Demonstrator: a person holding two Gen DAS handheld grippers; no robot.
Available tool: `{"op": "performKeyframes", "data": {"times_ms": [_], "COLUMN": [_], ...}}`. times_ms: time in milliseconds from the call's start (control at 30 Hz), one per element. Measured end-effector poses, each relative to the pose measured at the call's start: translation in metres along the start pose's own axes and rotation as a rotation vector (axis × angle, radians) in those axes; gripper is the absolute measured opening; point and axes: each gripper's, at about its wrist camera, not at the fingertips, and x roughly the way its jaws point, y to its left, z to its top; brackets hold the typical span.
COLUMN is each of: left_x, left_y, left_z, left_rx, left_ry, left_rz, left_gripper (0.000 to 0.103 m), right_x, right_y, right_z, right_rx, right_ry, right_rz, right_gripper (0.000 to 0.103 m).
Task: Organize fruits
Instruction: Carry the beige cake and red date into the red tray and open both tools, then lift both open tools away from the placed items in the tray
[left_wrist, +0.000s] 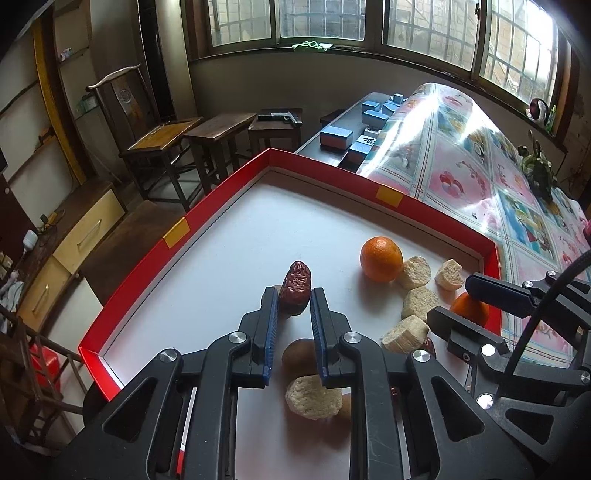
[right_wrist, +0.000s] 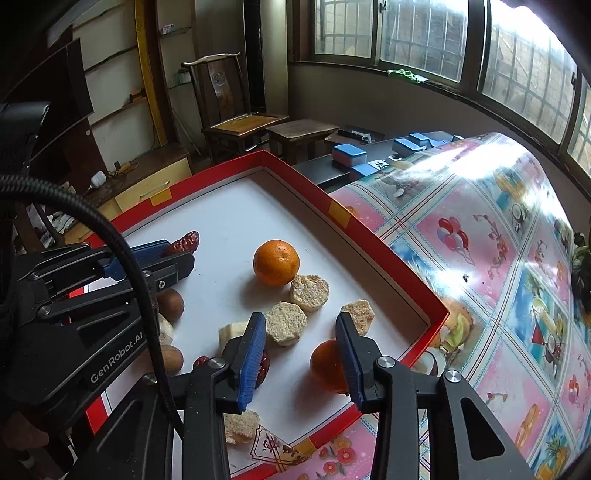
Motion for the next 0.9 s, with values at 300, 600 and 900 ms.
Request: {"op": "performKeyframes", "data": {"times_ms": [300, 600, 900], "left_x": [-0.022, -0.040, -0.057], "left_y": [-0.006, -0.012, -0.014], "left_z": [-0.005, -0.018, -0.028], "left_rx": [-0.005, -0.020, -0.017], "left_ry": [-0.078, -0.096, -0.131], "left_rz": [-0.021, -0.012, 0.050], "left_gripper": [0.050, 0.050, 0.050], "right_x": [-0.023, -0.044, -0.054], "right_y": [0.000, -0.012, -0.012], "right_z": [-0.011, -0.030, -0.045], "right_rx": [0.043, 0.132, 0.153], "right_ry": [-0.035, -0.079, -0.092], "right_rz": [0.023, 0.026, 0.012], "right_gripper": [0.039, 0.047, 0.049]}}
